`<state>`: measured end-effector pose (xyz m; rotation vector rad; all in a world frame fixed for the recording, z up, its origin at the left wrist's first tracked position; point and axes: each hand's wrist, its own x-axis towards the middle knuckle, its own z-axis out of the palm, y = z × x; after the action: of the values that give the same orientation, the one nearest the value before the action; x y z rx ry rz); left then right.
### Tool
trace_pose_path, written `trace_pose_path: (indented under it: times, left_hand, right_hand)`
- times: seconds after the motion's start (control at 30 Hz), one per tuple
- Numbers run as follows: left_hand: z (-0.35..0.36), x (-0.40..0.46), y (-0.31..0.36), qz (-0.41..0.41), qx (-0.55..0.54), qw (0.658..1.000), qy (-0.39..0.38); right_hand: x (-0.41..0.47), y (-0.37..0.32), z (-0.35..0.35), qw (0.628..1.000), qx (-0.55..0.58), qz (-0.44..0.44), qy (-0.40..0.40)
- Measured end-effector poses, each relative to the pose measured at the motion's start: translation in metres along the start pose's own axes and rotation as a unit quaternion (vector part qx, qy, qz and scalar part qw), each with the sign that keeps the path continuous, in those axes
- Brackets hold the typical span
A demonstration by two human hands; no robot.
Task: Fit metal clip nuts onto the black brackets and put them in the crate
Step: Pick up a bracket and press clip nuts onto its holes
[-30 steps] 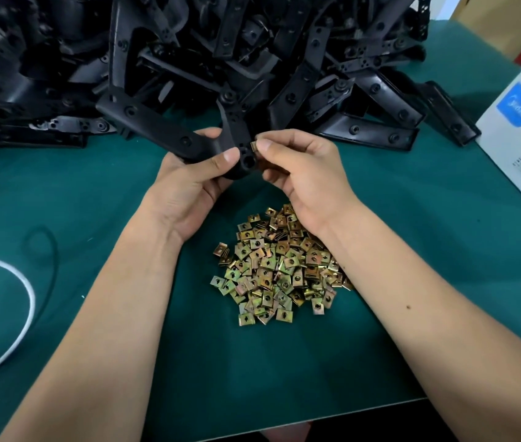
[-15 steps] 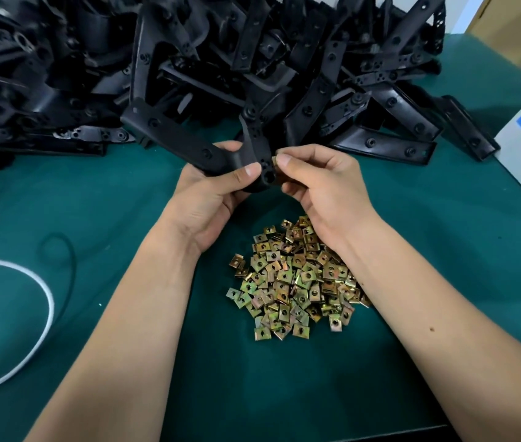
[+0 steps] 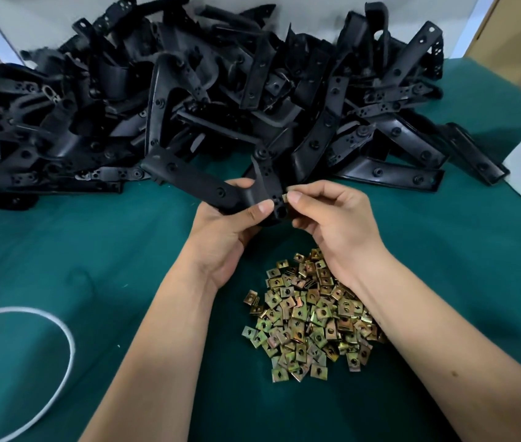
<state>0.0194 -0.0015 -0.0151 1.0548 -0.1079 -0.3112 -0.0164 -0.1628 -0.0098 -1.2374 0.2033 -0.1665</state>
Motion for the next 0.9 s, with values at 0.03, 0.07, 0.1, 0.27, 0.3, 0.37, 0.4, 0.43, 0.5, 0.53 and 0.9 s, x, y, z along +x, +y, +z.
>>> trace_pose_path:
  times: [0.03, 0.07, 0.1, 0.27, 0.3, 0.37, 0.4, 0.43, 0.5, 0.53, 0.9]
  left_hand:
    - [-0.0005, 0.0005, -0.0005, 0.000, 0.001, 1.000, 0.003]
    - [-0.0010, 0.0009, -0.0010, 0.003, 0.004, 1.000, 0.006]
    - [-0.0012, 0.0011, -0.0012, 0.006, 0.008, 1.000, 0.006]
    - [0.0015, 0.0009, -0.0003, 0.001, 0.020, 1.000, 0.001]
    - [0.0029, 0.0006, -0.0006, 0.001, 0.026, 1.000, 0.001]
    - [0.0038, 0.0007, -0.0010, 0.001, 0.029, 1.000, 0.005]
    - [0.0036, 0.0007, -0.0012, 0.000, 0.027, 1.000, 0.006]
    - [0.0029, 0.0006, -0.0008, -0.001, 0.022, 1.000, 0.007]
    - [0.0011, 0.0008, -0.0002, -0.002, 0.009, 1.000, 0.009]
    - [0.0009, 0.0012, -0.0003, -0.004, 0.006, 1.000, 0.009]
    - [0.0032, 0.0019, -0.0007, -0.002, 0.000, 1.000, 0.001]
  right_hand:
    - [0.0002, -0.0006, -0.0006, 1.000, 0.008, 0.006, -0.008]
    - [0.0001, -0.0009, -0.0009, 1.000, 0.011, 0.010, -0.021]
    - [-0.0004, -0.0014, -0.0013, 0.999, 0.007, 0.011, -0.033]
    - [0.0006, -0.0005, -0.0036, 0.996, -0.075, -0.039, 0.018]
    - [0.0001, 0.0000, -0.0041, 0.994, -0.091, -0.050, 0.021]
    - [-0.0019, 0.0014, -0.0031, 0.993, -0.101, -0.059, 0.017]
    - [-0.0028, 0.0019, -0.0021, 0.993, -0.097, -0.057, 0.016]
    - [-0.0031, 0.0022, -0.0010, 0.994, -0.090, -0.054, 0.015]
    - [-0.0030, 0.0018, 0.0007, 0.997, -0.068, -0.039, 0.015]
    - [-0.0027, 0.0014, 0.0006, 0.998, -0.052, -0.028, 0.017]
    - [-0.0032, -0.0022, -0.0006, 0.999, 0.018, 0.007, 0.033]
